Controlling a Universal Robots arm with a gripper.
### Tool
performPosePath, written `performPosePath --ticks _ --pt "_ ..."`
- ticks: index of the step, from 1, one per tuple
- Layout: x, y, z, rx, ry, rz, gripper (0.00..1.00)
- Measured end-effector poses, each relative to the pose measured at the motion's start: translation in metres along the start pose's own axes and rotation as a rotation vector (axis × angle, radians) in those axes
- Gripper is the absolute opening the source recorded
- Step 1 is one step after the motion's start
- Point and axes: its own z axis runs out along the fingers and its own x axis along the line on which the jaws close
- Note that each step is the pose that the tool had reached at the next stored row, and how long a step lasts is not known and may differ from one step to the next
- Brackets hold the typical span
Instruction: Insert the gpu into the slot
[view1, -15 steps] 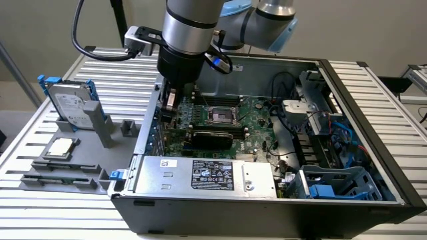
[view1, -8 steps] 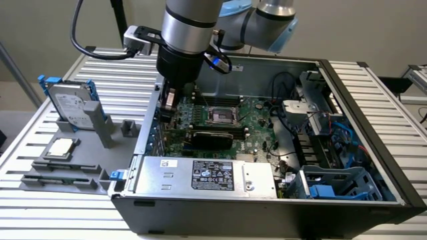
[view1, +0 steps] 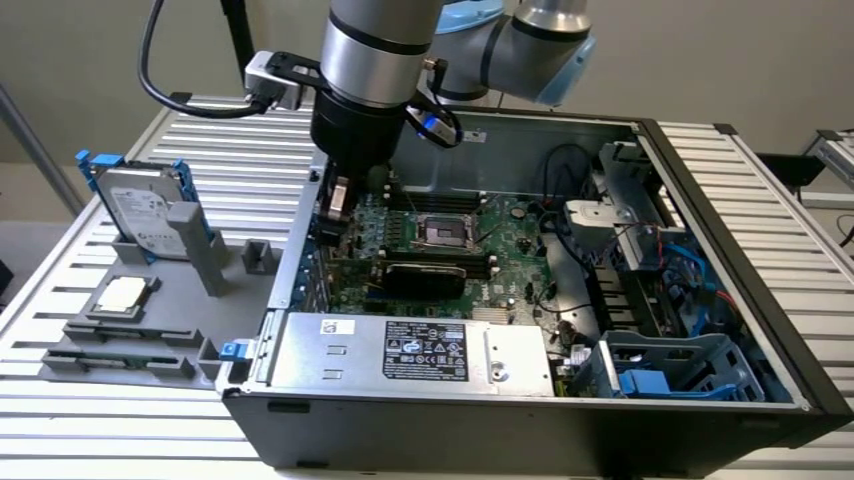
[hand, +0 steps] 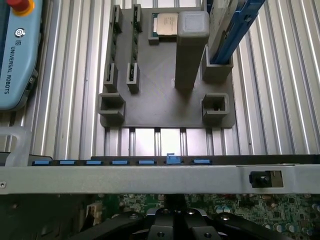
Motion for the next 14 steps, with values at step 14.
performPosePath --ticks 14 --pt "0.008 -0.0110 -0.0062 0.0648 -0.0068 -0.004 0.11"
